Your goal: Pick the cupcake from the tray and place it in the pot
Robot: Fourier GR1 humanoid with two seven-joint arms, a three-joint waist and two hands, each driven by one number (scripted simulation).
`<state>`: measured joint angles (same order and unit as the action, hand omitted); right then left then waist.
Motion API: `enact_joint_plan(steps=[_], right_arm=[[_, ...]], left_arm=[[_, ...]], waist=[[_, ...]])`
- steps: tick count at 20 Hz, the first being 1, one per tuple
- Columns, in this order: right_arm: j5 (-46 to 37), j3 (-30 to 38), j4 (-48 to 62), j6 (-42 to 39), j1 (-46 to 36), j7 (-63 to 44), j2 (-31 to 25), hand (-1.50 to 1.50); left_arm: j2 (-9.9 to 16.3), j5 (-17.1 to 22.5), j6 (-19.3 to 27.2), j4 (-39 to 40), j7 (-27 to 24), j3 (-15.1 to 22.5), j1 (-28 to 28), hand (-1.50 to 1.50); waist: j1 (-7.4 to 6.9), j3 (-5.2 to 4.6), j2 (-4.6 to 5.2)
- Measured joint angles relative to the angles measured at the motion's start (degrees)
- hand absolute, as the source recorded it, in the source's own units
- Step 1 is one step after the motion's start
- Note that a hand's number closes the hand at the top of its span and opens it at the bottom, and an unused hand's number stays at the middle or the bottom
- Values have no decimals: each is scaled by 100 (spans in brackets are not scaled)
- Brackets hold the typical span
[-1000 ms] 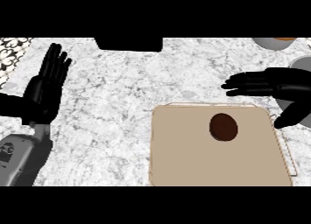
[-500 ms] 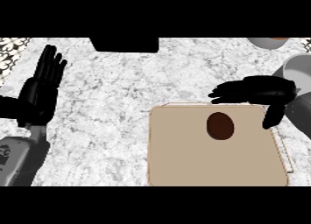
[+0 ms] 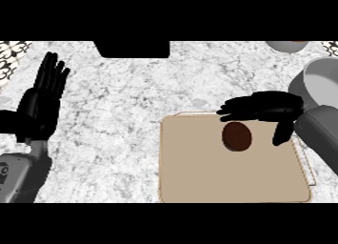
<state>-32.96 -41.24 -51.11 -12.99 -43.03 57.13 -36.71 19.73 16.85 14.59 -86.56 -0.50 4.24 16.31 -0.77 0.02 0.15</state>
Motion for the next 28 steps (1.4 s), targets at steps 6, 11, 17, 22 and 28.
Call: enact_joint_plan(steps=[6, 11, 17, 22, 28], right_arm=[[-462, 155, 237, 210, 104, -36, 305, -150], [-838, 306, 586, 314, 141, -65, 711, -150], [-1236, 427, 961, 420, 102, -31, 1211, -150], [-1545, 512, 1127, 519, 147, 53, 1433, -150], [-1847, 359, 1040, 766, 211, 281, 1560, 150]], left_arm=[[-57, -63, -118, -16, 77, -166, 17, 0], [-137, -147, -198, -57, 127, -236, -32, 0], [-243, -306, -234, -90, 161, -283, -48, 0], [-278, -320, -354, -64, 163, -401, -24, 0], [-319, -374, -392, -74, 164, -430, -20, 0]], waist=[[30, -1, -6], [25, -1, -7], [29, -3, -8], [18, -37, -38], [4, -76, -65]])
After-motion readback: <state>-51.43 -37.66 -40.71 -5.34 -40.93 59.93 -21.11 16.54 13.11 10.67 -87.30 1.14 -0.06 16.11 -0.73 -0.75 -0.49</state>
